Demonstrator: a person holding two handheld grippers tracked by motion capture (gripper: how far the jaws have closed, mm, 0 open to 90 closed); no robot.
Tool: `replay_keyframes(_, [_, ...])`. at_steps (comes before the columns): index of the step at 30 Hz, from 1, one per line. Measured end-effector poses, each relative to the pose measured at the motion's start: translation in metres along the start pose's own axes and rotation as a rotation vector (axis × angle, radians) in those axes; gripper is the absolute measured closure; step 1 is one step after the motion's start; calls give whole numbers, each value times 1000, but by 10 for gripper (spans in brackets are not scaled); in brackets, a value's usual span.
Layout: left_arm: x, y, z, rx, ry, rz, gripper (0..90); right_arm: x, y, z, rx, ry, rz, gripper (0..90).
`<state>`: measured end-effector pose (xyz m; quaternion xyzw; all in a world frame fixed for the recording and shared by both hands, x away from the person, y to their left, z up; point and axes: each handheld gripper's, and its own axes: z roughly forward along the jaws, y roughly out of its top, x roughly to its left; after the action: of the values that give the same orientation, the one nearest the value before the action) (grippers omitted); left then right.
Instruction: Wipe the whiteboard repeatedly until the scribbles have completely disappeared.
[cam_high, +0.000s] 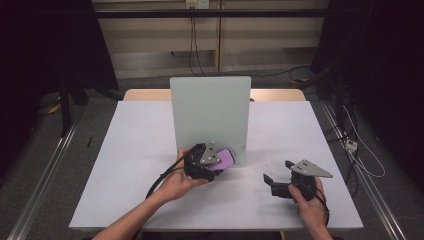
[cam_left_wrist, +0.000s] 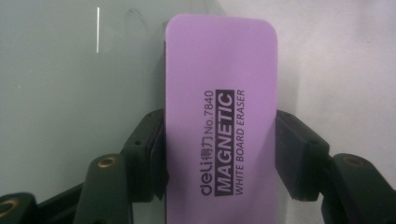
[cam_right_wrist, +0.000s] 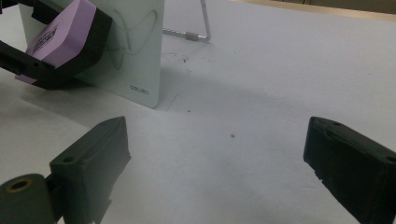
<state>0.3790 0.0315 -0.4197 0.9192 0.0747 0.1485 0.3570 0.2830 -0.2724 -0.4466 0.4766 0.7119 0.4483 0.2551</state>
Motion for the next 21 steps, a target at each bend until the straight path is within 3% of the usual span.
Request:
replay_keyframes(9, [0,19,6,-24,-3,14,407,0,0,1,2,2,-3,71])
replay_keyframes(14, [16,33,-12,-60,39,10,407,-1,0,2,1,1,-1,70])
replay_keyframes(16, [22,35,-20,-89,58,-9,407,-1,0,1,1,1,3,70])
replay_keyframes(19, [25,37,-25,-112,79,-23,407,-1,0,1,2,1,1,70])
replay_keyframes(21, [23,36,-23,-109,82,-7,407,0,0,2,4,2,-2,70])
